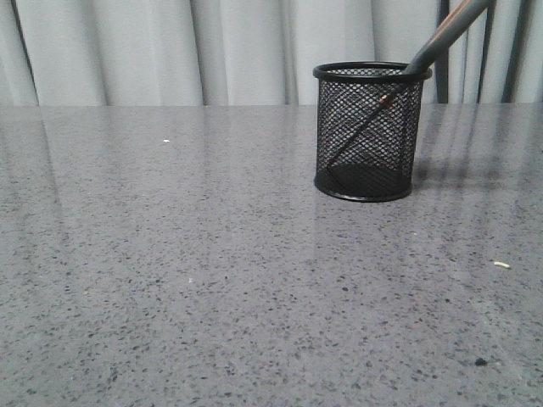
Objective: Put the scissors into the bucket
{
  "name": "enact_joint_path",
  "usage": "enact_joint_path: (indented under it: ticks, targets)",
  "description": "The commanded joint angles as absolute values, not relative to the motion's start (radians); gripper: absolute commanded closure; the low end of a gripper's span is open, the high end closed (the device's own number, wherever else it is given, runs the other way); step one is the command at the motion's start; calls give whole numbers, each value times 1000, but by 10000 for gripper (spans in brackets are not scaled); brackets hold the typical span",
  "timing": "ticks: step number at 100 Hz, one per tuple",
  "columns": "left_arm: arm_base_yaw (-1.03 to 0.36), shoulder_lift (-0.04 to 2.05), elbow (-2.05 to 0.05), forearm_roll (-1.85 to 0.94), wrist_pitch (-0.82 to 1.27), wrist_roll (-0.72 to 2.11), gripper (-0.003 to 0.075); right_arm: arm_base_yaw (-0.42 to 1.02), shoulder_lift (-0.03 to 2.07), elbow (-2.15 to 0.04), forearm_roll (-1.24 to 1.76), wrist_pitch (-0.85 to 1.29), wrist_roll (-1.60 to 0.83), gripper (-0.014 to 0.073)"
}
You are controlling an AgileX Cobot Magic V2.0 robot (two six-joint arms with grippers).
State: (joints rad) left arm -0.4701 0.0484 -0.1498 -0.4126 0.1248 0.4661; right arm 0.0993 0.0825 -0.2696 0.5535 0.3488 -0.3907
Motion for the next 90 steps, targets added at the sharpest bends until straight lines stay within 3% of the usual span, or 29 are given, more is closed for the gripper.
enact_joint_path:
  ticks: [1,74,90]
  targets:
    - [-470,54,-174,-442,39,456,740,95,93,-293,575,295,-390,659]
    - [-468,54,-167,-442,39,456,740,95,93,-293,589,299,-390,659]
    - [-379,54,-142,-238,35,272,740,95,93,-293,589,299,-390,659]
